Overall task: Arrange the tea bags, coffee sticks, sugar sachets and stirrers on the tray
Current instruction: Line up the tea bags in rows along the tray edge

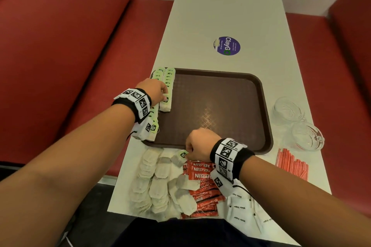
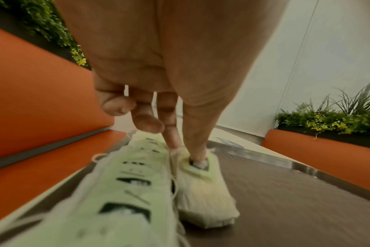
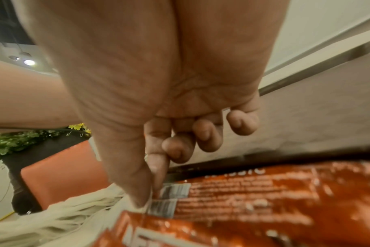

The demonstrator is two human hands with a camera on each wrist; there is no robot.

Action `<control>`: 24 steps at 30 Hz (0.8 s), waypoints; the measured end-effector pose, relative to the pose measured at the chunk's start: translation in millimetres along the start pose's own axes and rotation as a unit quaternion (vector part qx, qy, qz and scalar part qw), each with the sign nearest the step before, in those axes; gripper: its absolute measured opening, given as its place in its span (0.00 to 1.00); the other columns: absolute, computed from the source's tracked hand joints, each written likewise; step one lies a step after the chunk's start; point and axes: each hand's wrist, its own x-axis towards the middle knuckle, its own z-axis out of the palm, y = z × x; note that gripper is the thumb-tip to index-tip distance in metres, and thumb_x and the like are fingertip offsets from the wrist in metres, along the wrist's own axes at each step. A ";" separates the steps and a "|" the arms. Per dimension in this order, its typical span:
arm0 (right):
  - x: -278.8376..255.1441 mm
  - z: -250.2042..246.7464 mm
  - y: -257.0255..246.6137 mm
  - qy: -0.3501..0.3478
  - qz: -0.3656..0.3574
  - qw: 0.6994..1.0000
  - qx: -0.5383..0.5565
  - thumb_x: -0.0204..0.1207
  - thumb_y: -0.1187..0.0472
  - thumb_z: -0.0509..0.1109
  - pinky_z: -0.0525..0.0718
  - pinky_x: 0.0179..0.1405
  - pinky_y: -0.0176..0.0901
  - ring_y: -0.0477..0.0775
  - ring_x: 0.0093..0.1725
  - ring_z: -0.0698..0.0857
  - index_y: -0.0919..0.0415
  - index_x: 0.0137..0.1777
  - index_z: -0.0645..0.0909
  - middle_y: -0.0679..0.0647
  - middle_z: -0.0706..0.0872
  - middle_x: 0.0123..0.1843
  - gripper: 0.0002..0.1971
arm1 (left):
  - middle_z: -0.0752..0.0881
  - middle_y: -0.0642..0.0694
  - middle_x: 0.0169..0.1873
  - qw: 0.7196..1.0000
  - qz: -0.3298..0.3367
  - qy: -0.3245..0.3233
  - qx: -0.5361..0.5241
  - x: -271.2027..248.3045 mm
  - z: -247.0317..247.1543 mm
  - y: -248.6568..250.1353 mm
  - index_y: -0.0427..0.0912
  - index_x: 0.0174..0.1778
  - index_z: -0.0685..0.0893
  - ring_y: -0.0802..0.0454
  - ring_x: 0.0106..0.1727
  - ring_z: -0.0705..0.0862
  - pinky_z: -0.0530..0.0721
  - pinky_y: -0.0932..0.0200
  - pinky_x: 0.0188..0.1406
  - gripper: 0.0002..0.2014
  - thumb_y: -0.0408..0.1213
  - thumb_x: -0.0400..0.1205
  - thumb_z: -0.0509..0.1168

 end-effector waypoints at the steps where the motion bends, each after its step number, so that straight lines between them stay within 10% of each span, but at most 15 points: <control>1: -0.6 -0.4 0.9 0.002 -0.004 1.000 0.010 0.73 0.52 0.75 0.90 0.47 0.50 0.55 0.41 0.86 0.50 0.32 0.79 0.48 0.87 0.39 0.11 | 0.87 0.50 0.56 1.000 -0.011 0.012 0.002 2.5 0.9 1.7 0.53 0.59 0.85 0.47 0.59 0.83 0.83 0.51 0.59 0.12 0.48 0.80 0.72; 14: -8.5 -12.5 13.6 0.127 -0.022 0.981 0.143 0.74 0.59 0.73 0.76 0.35 0.38 0.43 0.36 0.80 0.52 0.43 0.80 0.45 0.82 0.36 0.04 | 0.86 0.46 0.47 0.999 -0.007 0.000 0.054 -4.2 3.1 22.0 0.46 0.54 0.82 0.45 0.49 0.84 0.83 0.52 0.47 0.19 0.59 0.80 0.66; 19: -8.4 -17.1 18.1 0.183 -0.017 0.966 0.185 0.75 0.57 0.75 0.78 0.38 0.39 0.41 0.36 0.79 0.51 0.45 0.80 0.42 0.82 0.36 0.06 | 0.86 0.57 0.38 0.979 0.132 0.018 -0.156 -51.0 -15.3 30.0 0.52 0.45 0.86 0.64 0.37 0.81 0.75 0.64 0.36 0.14 0.60 0.80 0.68; 24: -9.7 -25.8 14.1 0.221 -0.016 0.953 0.206 0.76 0.58 0.75 0.83 0.40 0.41 0.47 0.40 0.83 0.51 0.47 0.81 0.45 0.84 0.39 0.05 | 0.83 0.61 0.30 0.965 0.217 -0.054 -0.134 -88.1 -5.0 30.5 0.55 0.44 0.89 0.66 0.34 0.79 0.74 0.71 0.35 0.08 0.52 0.76 0.76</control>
